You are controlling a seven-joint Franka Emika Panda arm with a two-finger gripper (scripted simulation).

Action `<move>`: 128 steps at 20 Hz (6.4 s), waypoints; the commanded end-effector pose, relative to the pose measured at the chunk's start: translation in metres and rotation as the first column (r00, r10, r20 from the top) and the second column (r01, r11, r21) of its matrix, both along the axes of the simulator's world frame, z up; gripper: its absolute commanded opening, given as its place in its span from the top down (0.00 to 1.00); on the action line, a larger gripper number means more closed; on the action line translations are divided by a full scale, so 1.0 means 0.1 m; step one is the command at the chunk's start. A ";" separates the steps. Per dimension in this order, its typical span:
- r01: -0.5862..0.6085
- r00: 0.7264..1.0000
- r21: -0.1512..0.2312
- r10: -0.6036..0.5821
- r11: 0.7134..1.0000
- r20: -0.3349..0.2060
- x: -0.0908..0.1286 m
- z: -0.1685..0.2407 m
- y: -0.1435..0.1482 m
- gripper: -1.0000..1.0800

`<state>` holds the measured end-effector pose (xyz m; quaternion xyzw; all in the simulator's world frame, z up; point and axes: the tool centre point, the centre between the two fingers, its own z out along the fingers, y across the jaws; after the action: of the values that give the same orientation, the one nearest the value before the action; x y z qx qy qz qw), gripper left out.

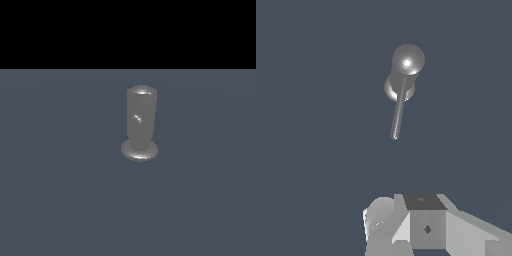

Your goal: Turn on the faucet by rotating a designated handle.

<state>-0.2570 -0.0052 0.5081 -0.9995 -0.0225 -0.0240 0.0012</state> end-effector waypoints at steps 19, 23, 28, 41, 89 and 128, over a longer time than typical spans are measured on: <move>0.056 0.998 0.000 -0.056 0.998 -0.013 0.13 -0.80 0.13 1.00; 0.082 0.996 0.000 -0.082 0.997 -0.020 0.19 -1.17 0.18 1.00; 0.113 0.993 -0.001 -0.113 0.994 -0.027 0.27 -1.62 0.25 1.00; 0.176 0.983 -0.002 -0.176 0.984 -0.043 0.45 -2.56 0.39 1.00; 0.196 0.979 -0.004 -0.196 0.981 -0.048 0.56 -2.87 -0.97 1.00; 0.185 0.982 -0.006 -0.185 0.983 -0.032 1.40 -2.80 -1.93 1.00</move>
<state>-0.1177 -0.1939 0.2370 -0.9974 0.0696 -0.0167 -0.0034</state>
